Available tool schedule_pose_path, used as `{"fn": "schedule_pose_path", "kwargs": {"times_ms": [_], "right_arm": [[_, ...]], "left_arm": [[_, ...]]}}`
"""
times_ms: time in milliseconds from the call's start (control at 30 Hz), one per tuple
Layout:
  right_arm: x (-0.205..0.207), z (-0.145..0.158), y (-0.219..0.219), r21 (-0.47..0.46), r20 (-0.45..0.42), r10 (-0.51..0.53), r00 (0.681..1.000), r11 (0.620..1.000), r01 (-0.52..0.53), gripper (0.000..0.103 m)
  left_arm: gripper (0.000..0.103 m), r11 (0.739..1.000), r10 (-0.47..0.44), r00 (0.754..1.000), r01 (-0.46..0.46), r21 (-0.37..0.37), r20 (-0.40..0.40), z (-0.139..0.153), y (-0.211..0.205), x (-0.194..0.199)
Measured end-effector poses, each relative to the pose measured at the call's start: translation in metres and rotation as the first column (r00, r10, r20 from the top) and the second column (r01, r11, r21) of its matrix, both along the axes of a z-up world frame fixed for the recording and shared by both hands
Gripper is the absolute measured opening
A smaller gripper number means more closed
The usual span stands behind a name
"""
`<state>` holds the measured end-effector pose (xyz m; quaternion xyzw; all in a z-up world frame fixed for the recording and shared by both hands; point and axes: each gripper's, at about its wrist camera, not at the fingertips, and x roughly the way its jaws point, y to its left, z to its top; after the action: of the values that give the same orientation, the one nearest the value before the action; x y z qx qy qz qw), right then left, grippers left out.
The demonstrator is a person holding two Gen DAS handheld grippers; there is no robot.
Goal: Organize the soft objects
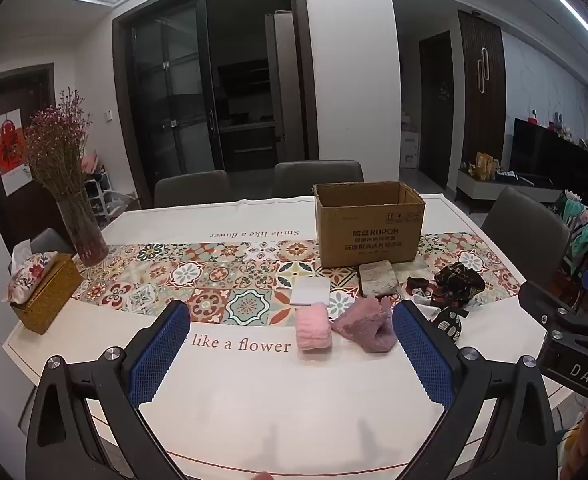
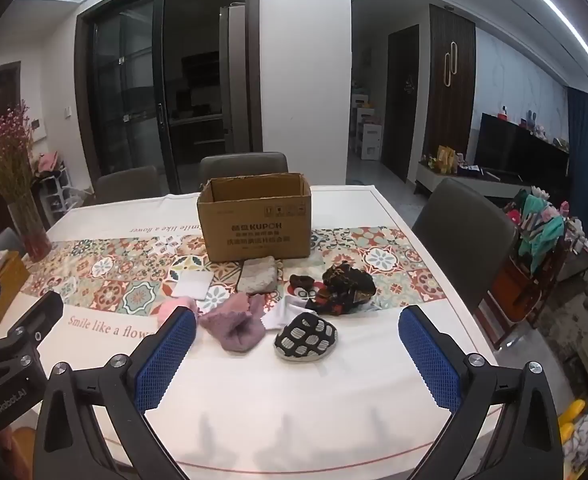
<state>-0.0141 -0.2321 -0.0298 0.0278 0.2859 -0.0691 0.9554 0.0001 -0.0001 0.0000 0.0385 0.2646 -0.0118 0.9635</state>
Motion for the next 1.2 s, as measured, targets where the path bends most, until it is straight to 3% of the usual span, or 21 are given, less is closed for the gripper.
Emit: {"fn": "schedule_pose_path", "kwargs": {"times_ms": [1200], "right_arm": [[-0.005, 0.001, -0.004, 0.012, 0.019, -0.002, 1.000, 1.000, 0.002, 0.102]], "left_arm": [[0.103, 1.000, 0.009, 1.000, -0.009, 0.000, 0.017, 0.002, 0.003, -0.010]]}}
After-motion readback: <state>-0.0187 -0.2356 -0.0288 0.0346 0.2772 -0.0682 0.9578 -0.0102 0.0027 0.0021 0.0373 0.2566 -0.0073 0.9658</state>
